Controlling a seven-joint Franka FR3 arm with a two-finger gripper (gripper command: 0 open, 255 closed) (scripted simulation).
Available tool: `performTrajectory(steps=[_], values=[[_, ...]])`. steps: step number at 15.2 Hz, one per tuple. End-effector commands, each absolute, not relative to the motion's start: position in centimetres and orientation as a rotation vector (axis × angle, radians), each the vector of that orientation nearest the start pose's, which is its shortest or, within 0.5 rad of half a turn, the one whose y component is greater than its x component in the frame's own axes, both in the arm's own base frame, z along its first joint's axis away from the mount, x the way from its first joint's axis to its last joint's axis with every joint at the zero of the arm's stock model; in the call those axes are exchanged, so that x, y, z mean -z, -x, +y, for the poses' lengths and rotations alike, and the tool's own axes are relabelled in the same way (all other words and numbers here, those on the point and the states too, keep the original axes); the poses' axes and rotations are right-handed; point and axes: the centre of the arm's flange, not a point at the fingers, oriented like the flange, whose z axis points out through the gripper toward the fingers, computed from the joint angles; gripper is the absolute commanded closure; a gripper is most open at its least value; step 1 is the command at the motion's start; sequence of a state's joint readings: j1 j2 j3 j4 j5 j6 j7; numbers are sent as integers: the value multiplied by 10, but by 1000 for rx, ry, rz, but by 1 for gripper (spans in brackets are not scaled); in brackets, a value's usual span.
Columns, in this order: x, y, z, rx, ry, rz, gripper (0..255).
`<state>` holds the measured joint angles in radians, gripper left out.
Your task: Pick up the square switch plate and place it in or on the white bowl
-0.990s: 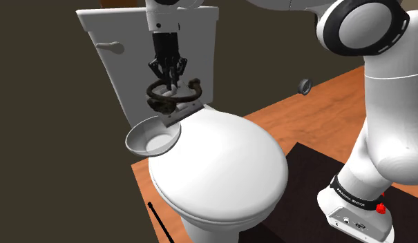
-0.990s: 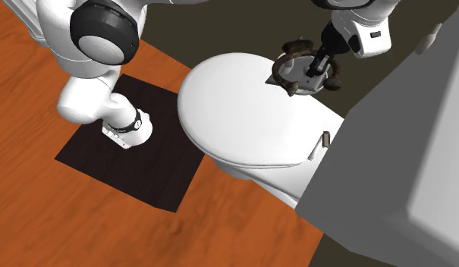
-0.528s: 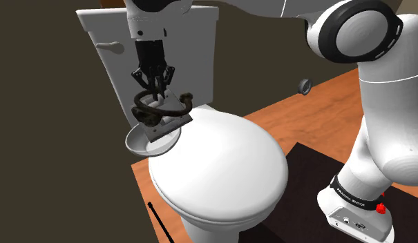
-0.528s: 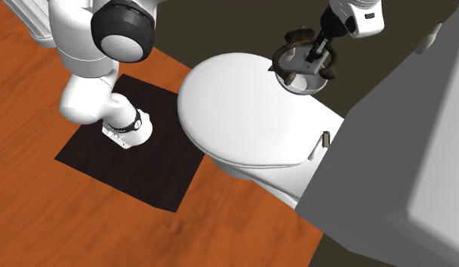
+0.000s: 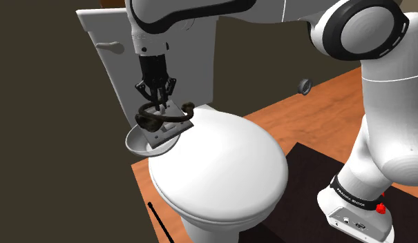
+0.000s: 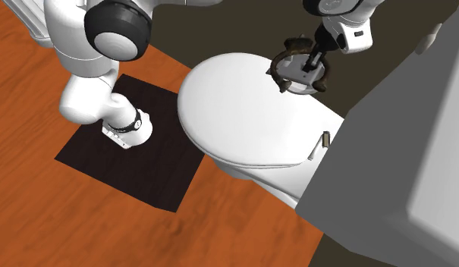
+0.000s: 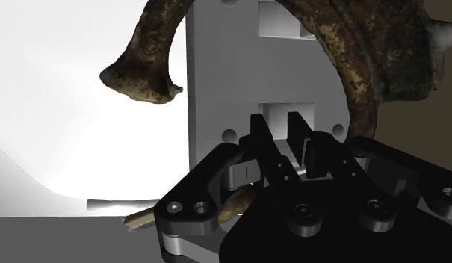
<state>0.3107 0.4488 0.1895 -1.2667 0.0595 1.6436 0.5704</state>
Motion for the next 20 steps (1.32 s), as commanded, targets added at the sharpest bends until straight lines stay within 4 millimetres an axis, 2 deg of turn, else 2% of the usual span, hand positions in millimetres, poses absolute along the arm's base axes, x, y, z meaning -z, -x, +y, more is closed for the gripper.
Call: performTrajectory(steps=[1, 4, 11, 12, 17, 20], values=[[-487, -606, 313, -207, 3044, 132, 255], [-475, -606, 313, -207, 3044, 132, 255], [-475, -606, 313, -207, 3044, 132, 255], [-475, -606, 313, -207, 3044, 132, 0], [-475, -606, 313, -207, 3044, 132, 0], [-514, -611, 309, -207, 3044, 132, 0]])
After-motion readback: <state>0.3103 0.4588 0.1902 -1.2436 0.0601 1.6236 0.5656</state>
